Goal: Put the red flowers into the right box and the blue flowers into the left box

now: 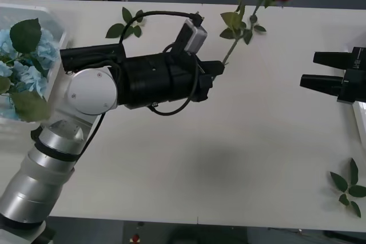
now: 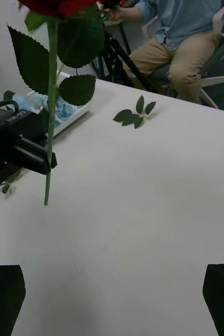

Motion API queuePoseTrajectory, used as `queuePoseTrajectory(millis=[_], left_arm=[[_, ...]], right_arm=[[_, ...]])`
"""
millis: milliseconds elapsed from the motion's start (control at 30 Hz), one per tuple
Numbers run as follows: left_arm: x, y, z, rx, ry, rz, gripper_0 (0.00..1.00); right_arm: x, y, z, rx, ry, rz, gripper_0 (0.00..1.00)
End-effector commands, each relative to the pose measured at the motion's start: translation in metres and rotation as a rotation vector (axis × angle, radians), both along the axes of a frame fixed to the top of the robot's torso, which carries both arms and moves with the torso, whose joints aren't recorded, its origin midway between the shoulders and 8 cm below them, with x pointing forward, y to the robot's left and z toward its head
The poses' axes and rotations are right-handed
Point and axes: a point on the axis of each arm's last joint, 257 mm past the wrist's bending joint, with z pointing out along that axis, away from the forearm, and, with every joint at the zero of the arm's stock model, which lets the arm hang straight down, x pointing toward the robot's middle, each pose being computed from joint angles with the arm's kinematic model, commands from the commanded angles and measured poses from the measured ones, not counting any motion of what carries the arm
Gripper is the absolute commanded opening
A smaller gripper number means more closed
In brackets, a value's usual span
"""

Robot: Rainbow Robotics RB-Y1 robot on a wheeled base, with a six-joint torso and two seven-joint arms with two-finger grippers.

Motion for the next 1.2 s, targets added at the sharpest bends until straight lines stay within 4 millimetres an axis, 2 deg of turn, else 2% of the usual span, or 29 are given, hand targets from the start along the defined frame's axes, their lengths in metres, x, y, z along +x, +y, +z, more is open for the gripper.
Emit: queuePoseTrajectory(millis=[33,367,667,1200], left_arm=[[-0.017,-0.029,0.043,-0.052,-0.151,-0.055,0.0],[-0.022,-0.071,0.042,-0.065,-0.154,-0.069,0.0],[-0.018,-0.097,0.035,-0.091,-0.144,-0.066,0.0],[-0.01,-0.108,0.037,-0.099,-0.151,-0.051,0.0]], right_arm=[[-0.003,0.009,0.025,0.027,-0.104,0.03,1.0],[-0.011,0.024,0.057,0.166,-0.2,0.06,1.0],[-0.019,0.031,0.085,0.267,-0.284,0.08,1.0],[0.006,0.047,0.102,0.266,-0.35,0.044,1.0]])
